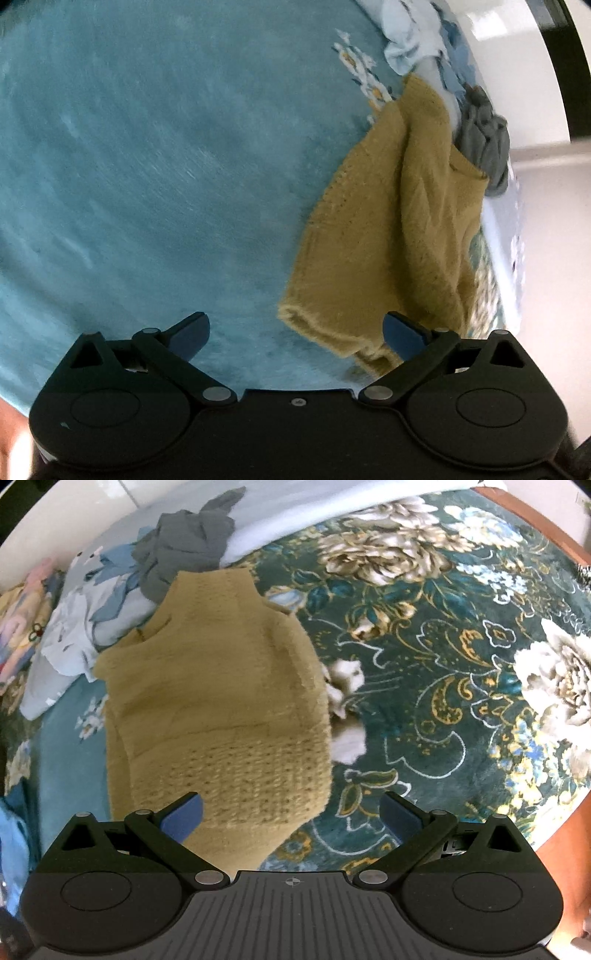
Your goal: Fold clothes
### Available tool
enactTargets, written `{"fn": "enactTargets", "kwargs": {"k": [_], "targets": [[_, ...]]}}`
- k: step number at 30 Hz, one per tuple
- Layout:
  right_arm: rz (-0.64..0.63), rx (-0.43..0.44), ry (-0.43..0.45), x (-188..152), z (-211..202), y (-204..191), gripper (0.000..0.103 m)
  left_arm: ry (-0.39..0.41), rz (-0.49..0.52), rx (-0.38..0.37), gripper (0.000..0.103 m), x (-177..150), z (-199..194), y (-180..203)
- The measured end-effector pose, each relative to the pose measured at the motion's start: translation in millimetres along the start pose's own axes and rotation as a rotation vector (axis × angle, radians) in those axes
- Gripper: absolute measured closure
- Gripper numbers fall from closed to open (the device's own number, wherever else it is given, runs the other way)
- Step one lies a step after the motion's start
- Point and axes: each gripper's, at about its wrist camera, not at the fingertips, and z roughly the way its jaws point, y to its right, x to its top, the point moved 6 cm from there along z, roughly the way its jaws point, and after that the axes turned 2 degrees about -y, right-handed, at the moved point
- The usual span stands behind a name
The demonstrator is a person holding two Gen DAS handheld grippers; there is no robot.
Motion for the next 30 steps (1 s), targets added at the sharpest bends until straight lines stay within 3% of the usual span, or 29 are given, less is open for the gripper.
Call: {"fn": "enactTargets", "kwargs": {"k": [4,9,11,12,14,18,23,30], "targets": [[-0.001,0.015,-0.006,8,2,15,0.001,0.019,-0.127,-0.051,0.014,4,10,3],[0.037,0.036,-0.007,19,6,33,0.001,0.006,-0.155,-0.068,0.033,5,25,13],[0.047,0.044,-0.008,22,7,38,0.0,0.001,-0.161,-0.048,0.054,3,30,15],[0.052,0.049,-0.01,23,8,41,0.001,0.003,-0.168,-0.036,0.06,2,31,16],[0.063,0.057,-0.015,23,11,45,0.0,0.019,-0.171,0.001,0.094,0,30,17],[0.106,0.071,-0.024,22,18,53,0.001,0.114,-0.171,0.079,0.098,5,14,21],[0.157,0.102,-0.039,17,29,62,0.0,0.303,-0.183,0.094,0.099,30,-39,28],[0.182,0.163,-0.079,9,51,65,0.001,0.332,-0.149,0.174,0.099,53,-56,30]]}}
